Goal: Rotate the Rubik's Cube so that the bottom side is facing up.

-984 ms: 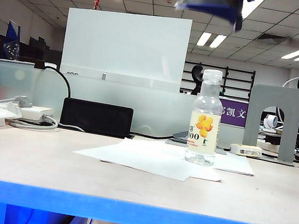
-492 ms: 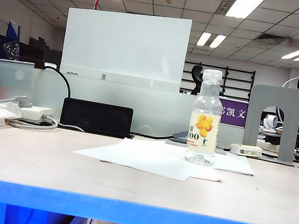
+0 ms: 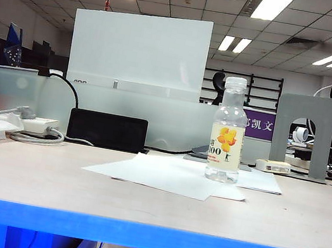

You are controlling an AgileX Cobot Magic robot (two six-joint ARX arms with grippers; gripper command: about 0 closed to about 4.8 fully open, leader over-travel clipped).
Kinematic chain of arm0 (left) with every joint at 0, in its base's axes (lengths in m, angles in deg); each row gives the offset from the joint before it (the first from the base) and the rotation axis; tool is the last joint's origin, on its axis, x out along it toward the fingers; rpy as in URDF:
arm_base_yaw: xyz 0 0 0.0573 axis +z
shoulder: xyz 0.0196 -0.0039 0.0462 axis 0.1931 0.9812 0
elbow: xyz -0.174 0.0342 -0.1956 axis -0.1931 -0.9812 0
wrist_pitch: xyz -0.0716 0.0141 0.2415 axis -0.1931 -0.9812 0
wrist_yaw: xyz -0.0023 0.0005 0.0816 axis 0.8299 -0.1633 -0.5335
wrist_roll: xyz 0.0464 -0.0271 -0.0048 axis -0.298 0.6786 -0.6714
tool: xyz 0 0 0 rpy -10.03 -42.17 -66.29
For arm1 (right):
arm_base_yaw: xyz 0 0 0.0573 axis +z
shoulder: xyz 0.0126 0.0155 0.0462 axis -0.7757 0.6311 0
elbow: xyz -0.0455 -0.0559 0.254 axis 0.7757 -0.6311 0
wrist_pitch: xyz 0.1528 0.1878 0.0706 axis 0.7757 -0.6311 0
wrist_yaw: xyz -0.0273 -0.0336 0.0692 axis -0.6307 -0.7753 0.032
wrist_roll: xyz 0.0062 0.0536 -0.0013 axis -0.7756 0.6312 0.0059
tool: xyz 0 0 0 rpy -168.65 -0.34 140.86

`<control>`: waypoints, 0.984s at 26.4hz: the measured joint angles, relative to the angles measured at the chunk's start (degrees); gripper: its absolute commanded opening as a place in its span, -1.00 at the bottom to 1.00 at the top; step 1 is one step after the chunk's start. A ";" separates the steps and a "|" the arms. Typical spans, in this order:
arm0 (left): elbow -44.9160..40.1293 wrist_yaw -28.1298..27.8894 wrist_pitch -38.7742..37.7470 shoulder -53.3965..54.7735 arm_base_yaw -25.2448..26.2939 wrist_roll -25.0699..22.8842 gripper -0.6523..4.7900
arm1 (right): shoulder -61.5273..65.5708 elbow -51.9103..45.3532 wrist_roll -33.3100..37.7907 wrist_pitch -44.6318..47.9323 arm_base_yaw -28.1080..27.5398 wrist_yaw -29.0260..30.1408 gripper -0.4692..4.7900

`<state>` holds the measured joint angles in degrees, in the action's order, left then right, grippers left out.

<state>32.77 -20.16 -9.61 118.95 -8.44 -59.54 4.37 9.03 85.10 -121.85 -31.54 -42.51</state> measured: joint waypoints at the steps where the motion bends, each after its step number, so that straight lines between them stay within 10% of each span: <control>1: 0.55 -0.28 -0.44 0.52 0.00 0.92 -0.57 | -0.24 0.00 0.00 -0.24 0.00 0.02 0.05; 26: 4.48 -15.69 -23.12 9.25 -4.50 11.41 -0.54 | -2.23 0.00 -1.53 -9.40 0.00 0.02 0.05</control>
<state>37.25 -35.86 -32.73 128.19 -12.94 -48.13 2.14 9.03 83.57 -131.24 -31.54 -42.49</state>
